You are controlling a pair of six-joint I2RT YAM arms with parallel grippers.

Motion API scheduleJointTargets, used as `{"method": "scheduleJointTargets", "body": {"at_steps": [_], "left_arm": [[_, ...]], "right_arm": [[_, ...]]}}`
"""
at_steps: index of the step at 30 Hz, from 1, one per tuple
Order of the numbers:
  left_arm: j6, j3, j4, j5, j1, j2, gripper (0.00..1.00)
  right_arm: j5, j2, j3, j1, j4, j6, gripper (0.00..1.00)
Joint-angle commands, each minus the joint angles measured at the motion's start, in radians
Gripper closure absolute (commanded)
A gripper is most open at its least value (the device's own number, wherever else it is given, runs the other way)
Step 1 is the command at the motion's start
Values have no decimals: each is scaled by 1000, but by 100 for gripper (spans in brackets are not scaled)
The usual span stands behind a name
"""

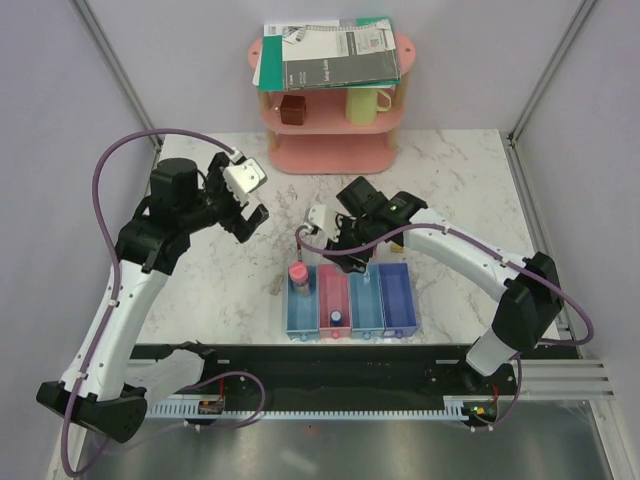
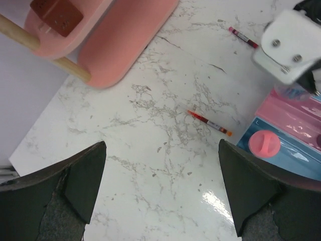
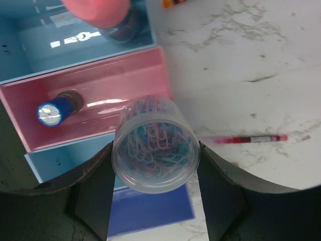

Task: Sort the stationery into containers
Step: Place the stationery in the storage box.

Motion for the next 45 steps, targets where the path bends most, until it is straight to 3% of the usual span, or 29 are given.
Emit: {"method": "scheduleJointTargets", "body": {"at_steps": [1, 23, 31, 35, 40, 41, 45], "left_arm": [[-91, -42, -13, 105, 61, -17, 0], [-108, -142, 27, 134, 78, -104, 0], [-105, -160, 27, 157, 78, -126, 0], [-88, -209, 22, 162, 78, -137, 0], [-76, -272, 21, 165, 78, -155, 0], [-79, -292, 21, 168, 78, -156, 0], [-76, -335, 24, 180, 80, -164, 0]], "right_arm": [[23, -35, -51, 85, 97, 31, 100], [17, 74, -145, 136, 229, 68, 99], [24, 97, -160, 135, 236, 64, 82], [32, 86, -160, 135, 236, 59, 63], [38, 74, -147, 135, 226, 59, 52], [41, 74, -145, 135, 225, 58, 43], [47, 72, -141, 135, 219, 50, 41]]}}
